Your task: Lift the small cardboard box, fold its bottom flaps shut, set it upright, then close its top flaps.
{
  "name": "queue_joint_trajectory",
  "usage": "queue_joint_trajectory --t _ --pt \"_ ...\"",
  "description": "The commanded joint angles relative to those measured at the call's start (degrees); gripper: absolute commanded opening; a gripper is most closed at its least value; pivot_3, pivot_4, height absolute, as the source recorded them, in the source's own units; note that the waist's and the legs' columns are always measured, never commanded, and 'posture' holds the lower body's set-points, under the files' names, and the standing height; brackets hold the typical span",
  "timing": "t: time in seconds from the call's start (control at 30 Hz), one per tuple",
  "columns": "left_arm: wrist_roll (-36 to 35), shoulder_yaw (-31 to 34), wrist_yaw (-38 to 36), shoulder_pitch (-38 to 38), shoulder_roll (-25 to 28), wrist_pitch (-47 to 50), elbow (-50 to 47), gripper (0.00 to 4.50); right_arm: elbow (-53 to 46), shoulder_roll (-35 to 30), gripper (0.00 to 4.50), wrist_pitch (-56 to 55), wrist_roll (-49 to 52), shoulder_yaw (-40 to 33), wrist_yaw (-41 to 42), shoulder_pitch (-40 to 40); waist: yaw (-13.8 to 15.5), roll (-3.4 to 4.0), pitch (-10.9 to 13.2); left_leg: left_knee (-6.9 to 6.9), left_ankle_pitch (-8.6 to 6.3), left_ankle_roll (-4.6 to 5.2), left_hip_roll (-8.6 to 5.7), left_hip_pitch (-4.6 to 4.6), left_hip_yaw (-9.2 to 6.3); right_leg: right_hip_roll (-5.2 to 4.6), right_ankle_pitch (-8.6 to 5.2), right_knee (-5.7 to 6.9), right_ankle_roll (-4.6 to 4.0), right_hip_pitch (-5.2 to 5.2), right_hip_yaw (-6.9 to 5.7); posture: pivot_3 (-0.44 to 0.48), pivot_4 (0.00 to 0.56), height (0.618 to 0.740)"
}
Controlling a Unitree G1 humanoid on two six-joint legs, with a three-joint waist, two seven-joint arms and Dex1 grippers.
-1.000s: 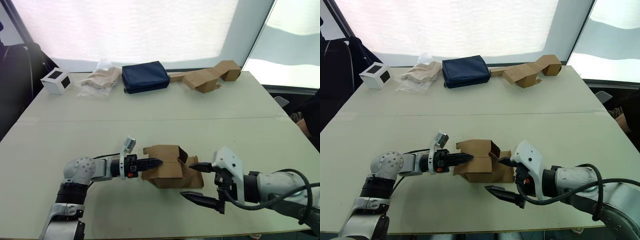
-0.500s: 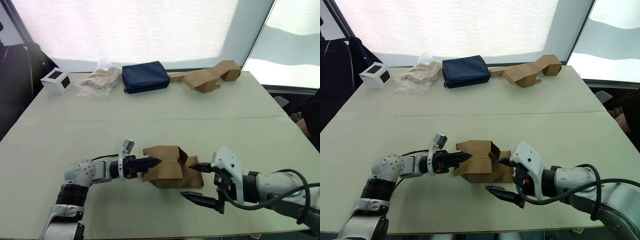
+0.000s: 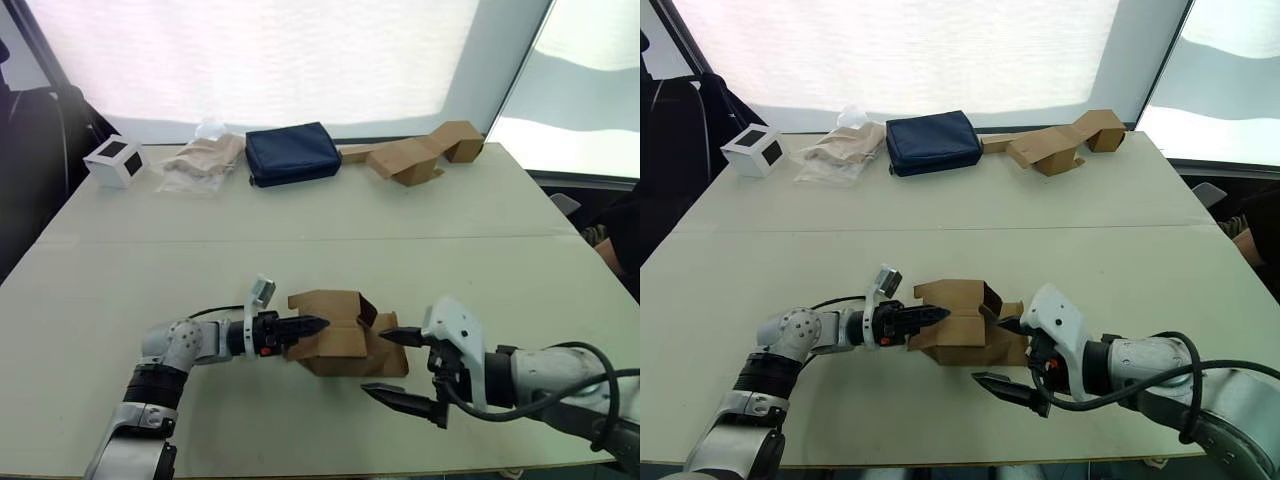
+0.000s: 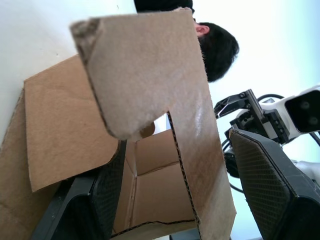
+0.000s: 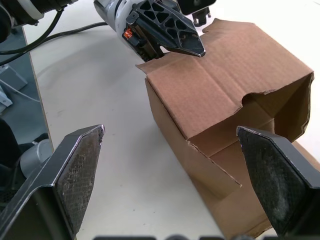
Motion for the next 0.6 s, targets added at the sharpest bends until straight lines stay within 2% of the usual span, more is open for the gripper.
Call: queue_joint_trajectory --t 0.03,0.1,0.13,0.17,0.3,0.33,0.5,0.6 --pt "-0.1 0.1 -2.0 0.3 0.6 -0.6 -1.4 3.1 -0.9 0.5 4.5 -1.0 -0.1 -0.1 0.2 -0.1 0.0 0.0 0.0 0.0 0.0 0.0 0.0 0.0 0.0 -0.01 0.0 0.0 0.0 0.0 0.0 0.0 0.15 0.74" --pt "-0.6 0.5 -2.0 0.3 0.7 -0.1 -2.3 2.68 -0.9 0.6 4.5 -1.0 -0.2 0.0 0.2 -0.1 0.0 0.0 0.0 0.0 0.0 0.0 0.01 0.0 0.0 -0.01 0.0 0.0 0.0 0.0 0.0 0.0 0.15 0.74" --pt "-0.9 0.7 -1.8 0.4 0.8 0.2 -3.1 2.16 -0.9 0.7 4.5 -1.0 -0.2 0.2 0.2 -0.1 0.0 0.0 0.0 0.0 0.0 0.0 0.02 0.0 -0.01 -0.01 0.0 0.0 0.0 0.0 0.0 0.0 0.15 0.74" --pt "-1.2 0.9 -1.4 0.5 0.7 0.5 -4.0 1.95 -0.9 0.7 4.5 -1.0 -0.3 0.3 0.2 -0.1 0.0 0.0 0.0 0.0 0.0 0.0 0.02 0.0 -0.01 -0.01 0.0 0.0 0.0 0.0 0.0 0.0 0.15 0.74" --pt "-2.4 1.8 1.0 0.5 -0.3 2.4 -7.1 0.19 -0.9 0.9 4.5 -1.0 -0.7 0.6 0.4 0.0 0.0 0.0 0.0 0.0 0.0 0.0 0.02 0.0 -0.01 -0.03 0.0 0.0 0.0 0.0 0.0 0.0 0.15 0.74" --pt "-2.8 2.1 1.7 0.5 -0.7 2.9 -7.9 0.05 -0.9 0.9 4.5 -1.1 -0.8 0.7 0.5 0.1 0.0 0.0 0.0 0.0 0.0 0.0 0.02 0.0 -0.01 -0.03 0.0 0.0 0.0 0.0 0.0 0.0 0.15 0.74" --pt "-4.2 3.3 4.3 0.8 -2.0 4.7 -10.7 0.05 -1.0 0.8 4.5 -1.3 -1.0 0.3 0.9 0.5 0.0 0.0 0.0 0.0 0.0 0.0 0.01 0.0 -0.01 -0.04 0.0 0.0 0.0 0.01 0.0 0.0 0.15 0.74" --pt "-3.3 3.0 3.8 -0.8 0.0 1.8 -15.2 0.05 0.8 2.3 4.5 -2.0 2.5 -3.9 -0.1 0.6 -0.1 -0.02 0.0 0.0 0.0 0.0 0.03 0.0 -0.02 -0.02 0.0 0.0 0.0 0.01 0.0 0.0 0.15 0.74"
